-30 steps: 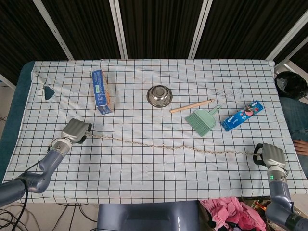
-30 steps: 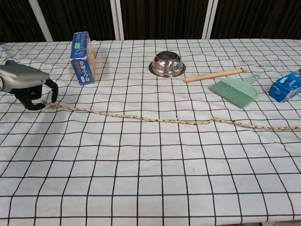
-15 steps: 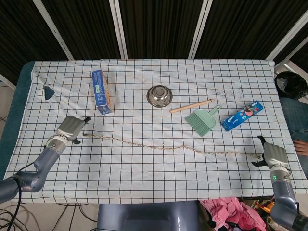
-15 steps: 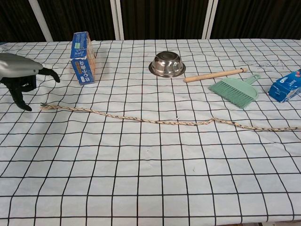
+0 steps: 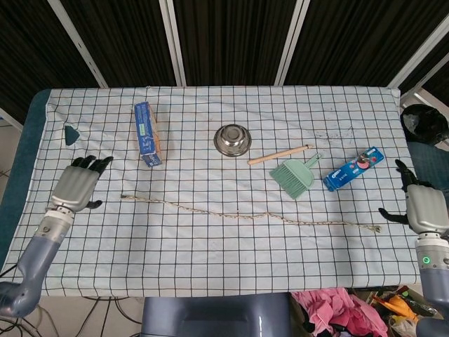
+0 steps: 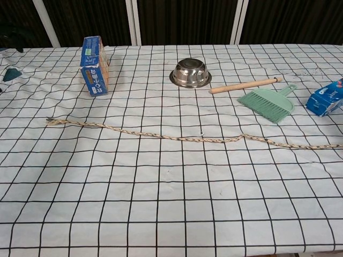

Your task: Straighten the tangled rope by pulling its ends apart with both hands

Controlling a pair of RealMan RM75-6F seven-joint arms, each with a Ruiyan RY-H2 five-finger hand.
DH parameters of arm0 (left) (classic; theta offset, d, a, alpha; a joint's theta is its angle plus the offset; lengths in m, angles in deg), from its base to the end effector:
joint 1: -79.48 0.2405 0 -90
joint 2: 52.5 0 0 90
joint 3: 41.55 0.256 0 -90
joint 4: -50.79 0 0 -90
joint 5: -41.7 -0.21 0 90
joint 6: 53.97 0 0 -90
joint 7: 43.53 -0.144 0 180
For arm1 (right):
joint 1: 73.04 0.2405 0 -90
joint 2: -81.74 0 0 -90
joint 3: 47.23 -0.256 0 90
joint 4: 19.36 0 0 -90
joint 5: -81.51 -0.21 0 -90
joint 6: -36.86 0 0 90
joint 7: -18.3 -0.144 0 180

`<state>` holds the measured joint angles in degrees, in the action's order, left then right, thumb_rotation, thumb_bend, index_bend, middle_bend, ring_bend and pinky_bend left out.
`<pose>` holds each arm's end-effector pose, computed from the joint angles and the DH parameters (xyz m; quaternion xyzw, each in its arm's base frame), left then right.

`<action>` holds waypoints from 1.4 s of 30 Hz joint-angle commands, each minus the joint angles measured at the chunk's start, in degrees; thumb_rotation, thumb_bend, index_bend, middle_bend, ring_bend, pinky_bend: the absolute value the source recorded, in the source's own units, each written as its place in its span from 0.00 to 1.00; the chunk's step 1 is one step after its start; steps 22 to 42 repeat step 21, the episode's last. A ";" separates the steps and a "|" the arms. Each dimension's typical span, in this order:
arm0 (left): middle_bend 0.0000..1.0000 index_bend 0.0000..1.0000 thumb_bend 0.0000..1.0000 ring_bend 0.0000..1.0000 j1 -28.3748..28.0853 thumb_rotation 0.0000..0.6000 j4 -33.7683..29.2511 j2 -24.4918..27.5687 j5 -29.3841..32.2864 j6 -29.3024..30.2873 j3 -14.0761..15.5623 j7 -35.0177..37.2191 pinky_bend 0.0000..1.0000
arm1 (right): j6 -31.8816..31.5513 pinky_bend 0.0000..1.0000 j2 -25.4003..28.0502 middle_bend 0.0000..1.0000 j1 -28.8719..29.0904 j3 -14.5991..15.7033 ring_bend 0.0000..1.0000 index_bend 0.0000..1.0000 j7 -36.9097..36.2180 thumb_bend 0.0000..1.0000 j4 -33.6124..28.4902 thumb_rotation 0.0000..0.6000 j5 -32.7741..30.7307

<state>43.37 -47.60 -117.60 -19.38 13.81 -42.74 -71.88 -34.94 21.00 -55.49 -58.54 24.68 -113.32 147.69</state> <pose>-0.2253 0.3157 0.1153 -0.7237 -0.2938 -0.2672 0.5645 -0.2984 -0.2762 0.1845 0.5672 -0.4003 0.3550 0.6261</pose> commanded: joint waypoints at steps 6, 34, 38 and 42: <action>0.11 0.10 0.07 0.01 18.55 1.00 -1.31 3.82 -15.69 21.62 9.94 8.11 0.03 | -9.02 0.24 -1.51 0.09 -6.31 8.58 0.29 0.00 5.16 0.11 -2.81 1.00 14.79; 0.06 0.07 0.07 0.00 29.28 1.00 4.35 5.57 -23.21 31.15 12.51 21.75 0.01 | -13.12 0.23 -8.61 0.08 -9.95 10.46 0.25 0.00 13.83 0.11 -1.18 1.00 16.04; 0.06 0.07 0.07 0.00 29.28 1.00 4.35 5.57 -23.21 31.15 12.51 21.75 0.01 | -13.12 0.23 -8.61 0.08 -9.95 10.46 0.25 0.00 13.83 0.11 -1.18 1.00 16.04; 0.06 0.07 0.07 0.00 29.28 1.00 4.35 5.57 -23.21 31.15 12.51 21.75 0.01 | -13.12 0.23 -8.61 0.08 -9.95 10.46 0.25 0.00 13.83 0.11 -1.18 1.00 16.04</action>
